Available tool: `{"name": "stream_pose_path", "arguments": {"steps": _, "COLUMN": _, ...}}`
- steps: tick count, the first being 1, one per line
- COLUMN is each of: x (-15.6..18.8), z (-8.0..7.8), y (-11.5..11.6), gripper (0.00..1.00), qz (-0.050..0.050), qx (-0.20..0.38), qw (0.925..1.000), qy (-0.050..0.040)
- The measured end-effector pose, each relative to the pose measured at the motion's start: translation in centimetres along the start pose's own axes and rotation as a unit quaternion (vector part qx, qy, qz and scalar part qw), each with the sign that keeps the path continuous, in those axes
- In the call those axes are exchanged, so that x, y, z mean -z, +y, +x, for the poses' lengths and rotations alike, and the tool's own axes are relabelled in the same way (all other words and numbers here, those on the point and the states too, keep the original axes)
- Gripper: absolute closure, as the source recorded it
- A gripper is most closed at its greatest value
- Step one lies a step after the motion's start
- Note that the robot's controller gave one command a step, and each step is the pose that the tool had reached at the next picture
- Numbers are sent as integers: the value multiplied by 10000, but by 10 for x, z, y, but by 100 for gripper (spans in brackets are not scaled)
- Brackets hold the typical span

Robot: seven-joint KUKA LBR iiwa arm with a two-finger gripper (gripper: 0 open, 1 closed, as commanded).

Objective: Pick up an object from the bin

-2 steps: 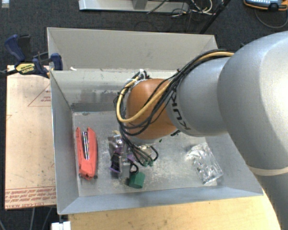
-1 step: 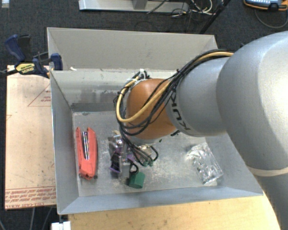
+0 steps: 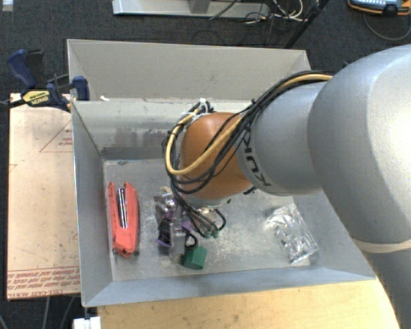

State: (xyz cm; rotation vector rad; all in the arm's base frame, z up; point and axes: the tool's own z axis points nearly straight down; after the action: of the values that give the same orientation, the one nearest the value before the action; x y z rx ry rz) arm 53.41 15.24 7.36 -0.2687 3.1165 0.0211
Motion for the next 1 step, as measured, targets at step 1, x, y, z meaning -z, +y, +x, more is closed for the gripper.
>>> {"name": "stream_pose_path", "arguments": {"steps": 1, "x": 0, "z": 0, "y": 0, "gripper": 100, "qz": -1, "qx": -1, "qw": 10000, "qy": 0}}
